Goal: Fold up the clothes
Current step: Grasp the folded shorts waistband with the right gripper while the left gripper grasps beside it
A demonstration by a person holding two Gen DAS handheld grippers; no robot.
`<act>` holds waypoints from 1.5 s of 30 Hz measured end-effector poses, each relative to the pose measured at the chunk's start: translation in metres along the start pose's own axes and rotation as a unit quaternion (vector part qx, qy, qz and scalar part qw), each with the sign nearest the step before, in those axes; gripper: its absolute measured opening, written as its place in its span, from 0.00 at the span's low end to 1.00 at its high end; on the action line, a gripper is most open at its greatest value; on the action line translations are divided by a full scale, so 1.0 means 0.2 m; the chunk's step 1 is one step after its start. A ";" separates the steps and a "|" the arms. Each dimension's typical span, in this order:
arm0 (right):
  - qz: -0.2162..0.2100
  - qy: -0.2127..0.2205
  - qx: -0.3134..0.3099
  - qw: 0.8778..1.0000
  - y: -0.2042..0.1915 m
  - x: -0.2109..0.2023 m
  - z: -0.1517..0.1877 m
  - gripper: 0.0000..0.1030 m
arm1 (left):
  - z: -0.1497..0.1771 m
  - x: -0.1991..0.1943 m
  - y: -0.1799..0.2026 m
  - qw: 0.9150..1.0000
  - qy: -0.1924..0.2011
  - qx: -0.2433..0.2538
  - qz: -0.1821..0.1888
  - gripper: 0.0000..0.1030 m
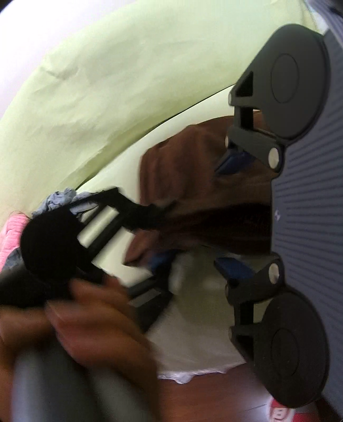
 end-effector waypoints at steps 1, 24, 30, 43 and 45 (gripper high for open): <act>0.010 -0.004 -0.010 1.000 -0.02 -0.01 0.02 0.66 | 0.00 0.00 0.02 1.000 -0.004 0.007 0.001 0.34; 0.048 0.010 -0.014 0.999 0.04 0.23 0.00 0.17 | -0.02 0.01 0.04 0.993 -0.064 0.079 -0.055 0.34; -0.055 -0.028 0.031 0.998 0.32 0.15 -0.16 0.16 | 0.02 -0.06 0.37 0.984 -0.092 0.129 -0.082 0.34; -0.329 -0.092 0.305 0.889 1.10 -0.03 -0.26 0.16 | 0.26 -0.21 1.05 0.953 -0.078 0.168 -0.239 0.34; -0.392 -0.101 0.365 0.839 1.23 0.06 -0.14 0.16 | 0.31 -0.07 1.12 0.941 -0.063 0.186 -0.275 0.35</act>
Point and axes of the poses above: each gripper's, at about its wrist camera, not at the fingertips, and x roughly the way its jaws point, y to its right, z to its underside, the point moved 9 cm from there along x, roughly the way its jaws point, and after that the axes turned 10 degrees about y, right-handed, at the moved point
